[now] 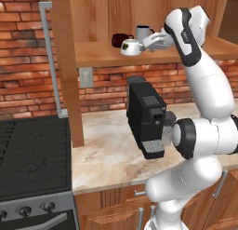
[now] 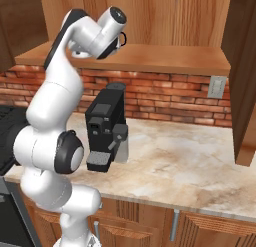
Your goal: Pick the mug on the counter and place it in the cabinet with the handle facing the right, like the mugs already inside.
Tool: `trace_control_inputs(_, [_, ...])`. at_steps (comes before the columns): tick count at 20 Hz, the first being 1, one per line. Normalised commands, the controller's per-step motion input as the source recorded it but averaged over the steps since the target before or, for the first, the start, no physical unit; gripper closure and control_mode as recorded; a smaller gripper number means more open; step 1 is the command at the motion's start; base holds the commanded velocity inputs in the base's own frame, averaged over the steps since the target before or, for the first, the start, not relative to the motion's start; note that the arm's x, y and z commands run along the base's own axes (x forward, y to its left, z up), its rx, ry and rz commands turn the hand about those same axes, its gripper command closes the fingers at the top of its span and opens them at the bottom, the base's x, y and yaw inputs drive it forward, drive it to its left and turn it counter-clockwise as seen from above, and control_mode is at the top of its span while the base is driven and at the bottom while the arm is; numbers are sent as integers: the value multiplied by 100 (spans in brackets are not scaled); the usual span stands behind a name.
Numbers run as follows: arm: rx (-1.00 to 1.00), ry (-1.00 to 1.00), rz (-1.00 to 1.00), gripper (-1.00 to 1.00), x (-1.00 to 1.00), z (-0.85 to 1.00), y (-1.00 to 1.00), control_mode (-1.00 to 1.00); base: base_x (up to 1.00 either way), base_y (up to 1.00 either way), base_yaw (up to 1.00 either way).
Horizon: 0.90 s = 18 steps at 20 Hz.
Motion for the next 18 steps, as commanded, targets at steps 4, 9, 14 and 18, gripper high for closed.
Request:
trace_control_inputs(4, [0,-4,1,-100,-25,0,0,-100,0,0,0])
trace_control_inputs(9, [0,-6,0,-100,-30,0,0,-100,0,0,0])
trace_control_inputs(14, [0,-5,0,-100,-38,0,0,-100,0,0,0])
trace_control_inputs(18, [0,-6,0,-100,-52,0,0,-100,0,0,0])
